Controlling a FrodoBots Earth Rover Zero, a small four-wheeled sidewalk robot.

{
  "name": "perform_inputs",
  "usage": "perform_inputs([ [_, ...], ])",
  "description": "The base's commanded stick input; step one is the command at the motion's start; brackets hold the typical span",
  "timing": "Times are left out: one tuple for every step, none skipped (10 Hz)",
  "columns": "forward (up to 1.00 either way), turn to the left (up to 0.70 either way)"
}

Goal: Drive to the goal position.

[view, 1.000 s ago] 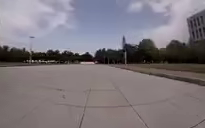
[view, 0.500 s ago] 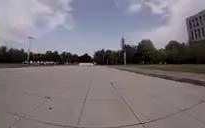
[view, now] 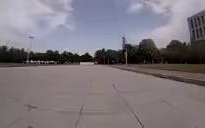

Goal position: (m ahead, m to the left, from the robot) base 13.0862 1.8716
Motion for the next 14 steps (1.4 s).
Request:
perform_inputs([
  [1.0, 0.0],
  [1.0, 0.0],
  [1.0, 0.0],
  [1.0, 0.0],
  [1.0, 0.0],
  [1.0, 0.0],
  [1.0, 0.0],
  [1.0, 0.0],
  [1.0, 0.0],
  [1.0, 0.0],
  [1.0, 0.0],
  [1.0, 0.0],
  [1.0, 0.0],
  [1.0, 0.0],
])
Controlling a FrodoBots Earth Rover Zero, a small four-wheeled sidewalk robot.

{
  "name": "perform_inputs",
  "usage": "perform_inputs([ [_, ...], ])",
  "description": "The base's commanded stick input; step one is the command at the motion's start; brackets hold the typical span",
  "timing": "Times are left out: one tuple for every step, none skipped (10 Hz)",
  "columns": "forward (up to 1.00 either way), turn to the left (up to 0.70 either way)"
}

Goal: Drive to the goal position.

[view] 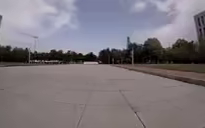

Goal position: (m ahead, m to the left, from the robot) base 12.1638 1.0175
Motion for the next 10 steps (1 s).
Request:
perform_inputs([
  [1.0, 0.0],
  [1.0, 0.0],
  [1.0, 0.0],
  [1.0, 0.0],
  [1.0, 0.0],
  [1.0, 0.0],
  [1.0, 0.0],
  [1.0, 0.0],
  [1.0, 0.0],
  [1.0, 0.0],
])
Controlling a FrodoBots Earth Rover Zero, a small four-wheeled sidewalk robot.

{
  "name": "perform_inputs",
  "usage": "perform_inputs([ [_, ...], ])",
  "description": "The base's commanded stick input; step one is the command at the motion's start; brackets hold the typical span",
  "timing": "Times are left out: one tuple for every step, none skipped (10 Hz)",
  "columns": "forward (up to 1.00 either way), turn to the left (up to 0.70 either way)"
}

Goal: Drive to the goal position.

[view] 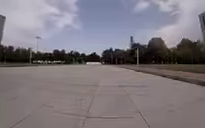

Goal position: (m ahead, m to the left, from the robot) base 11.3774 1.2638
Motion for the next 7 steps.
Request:
perform_inputs([
  [1.0, 0.0],
  [1.0, 0.0],
  [1.0, 0.0],
  [1.0, 0.0],
  [1.0, 0.0],
  [1.0, 0.0],
  [1.0, 0.0],
])
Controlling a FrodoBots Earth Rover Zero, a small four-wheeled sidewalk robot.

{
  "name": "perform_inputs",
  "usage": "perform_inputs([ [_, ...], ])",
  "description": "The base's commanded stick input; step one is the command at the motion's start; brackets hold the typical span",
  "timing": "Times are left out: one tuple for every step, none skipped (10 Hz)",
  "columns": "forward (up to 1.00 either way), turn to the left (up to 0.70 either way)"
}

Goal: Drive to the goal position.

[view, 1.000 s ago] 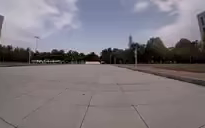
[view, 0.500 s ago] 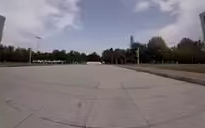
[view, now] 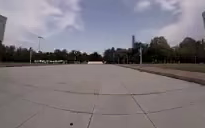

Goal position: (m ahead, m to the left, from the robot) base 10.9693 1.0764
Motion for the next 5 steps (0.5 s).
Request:
perform_inputs([
  [1.0, 0.0],
  [1.0, 0.0],
  [1.0, 0.0],
  [1.0, 0.0],
  [1.0, 0.0],
])
